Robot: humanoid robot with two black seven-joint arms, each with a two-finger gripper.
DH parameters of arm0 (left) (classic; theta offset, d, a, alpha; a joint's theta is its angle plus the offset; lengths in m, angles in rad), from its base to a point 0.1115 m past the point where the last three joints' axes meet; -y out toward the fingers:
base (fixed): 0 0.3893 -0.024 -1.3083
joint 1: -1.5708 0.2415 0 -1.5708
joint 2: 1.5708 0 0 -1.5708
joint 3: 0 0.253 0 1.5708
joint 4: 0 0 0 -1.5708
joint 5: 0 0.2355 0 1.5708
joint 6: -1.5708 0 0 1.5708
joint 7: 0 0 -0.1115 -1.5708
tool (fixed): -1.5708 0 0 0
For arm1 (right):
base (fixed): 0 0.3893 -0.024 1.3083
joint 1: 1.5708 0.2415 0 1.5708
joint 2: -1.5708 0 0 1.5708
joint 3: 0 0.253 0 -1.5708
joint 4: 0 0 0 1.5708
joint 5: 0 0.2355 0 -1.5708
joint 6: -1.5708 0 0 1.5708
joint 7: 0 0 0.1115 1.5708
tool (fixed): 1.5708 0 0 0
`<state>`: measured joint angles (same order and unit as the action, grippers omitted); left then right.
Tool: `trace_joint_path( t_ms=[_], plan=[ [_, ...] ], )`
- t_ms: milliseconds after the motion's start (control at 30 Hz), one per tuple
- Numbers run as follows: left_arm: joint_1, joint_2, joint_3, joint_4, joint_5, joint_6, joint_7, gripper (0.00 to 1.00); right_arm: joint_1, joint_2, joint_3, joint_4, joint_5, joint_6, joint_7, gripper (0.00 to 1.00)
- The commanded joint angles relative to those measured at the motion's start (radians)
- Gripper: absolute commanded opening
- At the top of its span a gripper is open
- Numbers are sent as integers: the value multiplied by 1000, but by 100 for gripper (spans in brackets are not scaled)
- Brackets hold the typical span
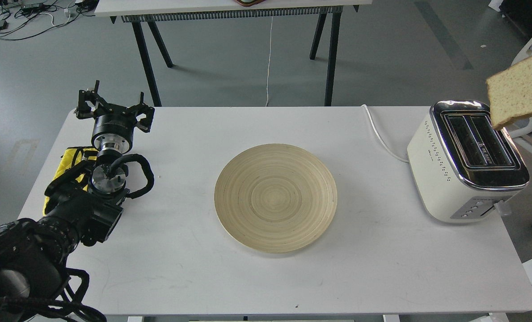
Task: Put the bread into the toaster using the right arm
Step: 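Lift the bread slice with the right gripper up over the toaster, then lower the bread slice into the toaster slot and release it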
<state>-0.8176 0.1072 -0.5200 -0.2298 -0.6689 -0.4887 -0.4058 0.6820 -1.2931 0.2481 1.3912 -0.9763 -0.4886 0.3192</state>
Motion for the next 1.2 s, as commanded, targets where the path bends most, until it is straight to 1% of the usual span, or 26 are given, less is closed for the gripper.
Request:
trace_joint_path(
  t_ms=[0,433,667,900,1000,1033,1100,1167],
  plan=[
    [0,0,0,0,0,0,1,100,-1,8,-44,-1,-18,0,1,1],
    [0,0,0,0,0,0,1,100,-12,47,-78,-8,-21,0,1,1],
    [0,0,0,0,0,0,1,100,-33,86,-79,-37,-24,0,0,1],
    [0,0,0,0,0,0,-1,100,-70,143,-79,-80,-27,0,1,4],
    [0,0,0,0,0,0,1,100,-76,182,-79,-112,-28,0,1,14],
    [0,0,0,0,0,0,1,100,-75,196,-79,-123,-28,0,1,24],
    [0,0,0,0,0,0,-1,100,-75,205,-79,-126,-28,0,1,38],
    [0,0,0,0,0,0,1,100,-71,207,-76,-124,-24,0,1,69]
  ],
)
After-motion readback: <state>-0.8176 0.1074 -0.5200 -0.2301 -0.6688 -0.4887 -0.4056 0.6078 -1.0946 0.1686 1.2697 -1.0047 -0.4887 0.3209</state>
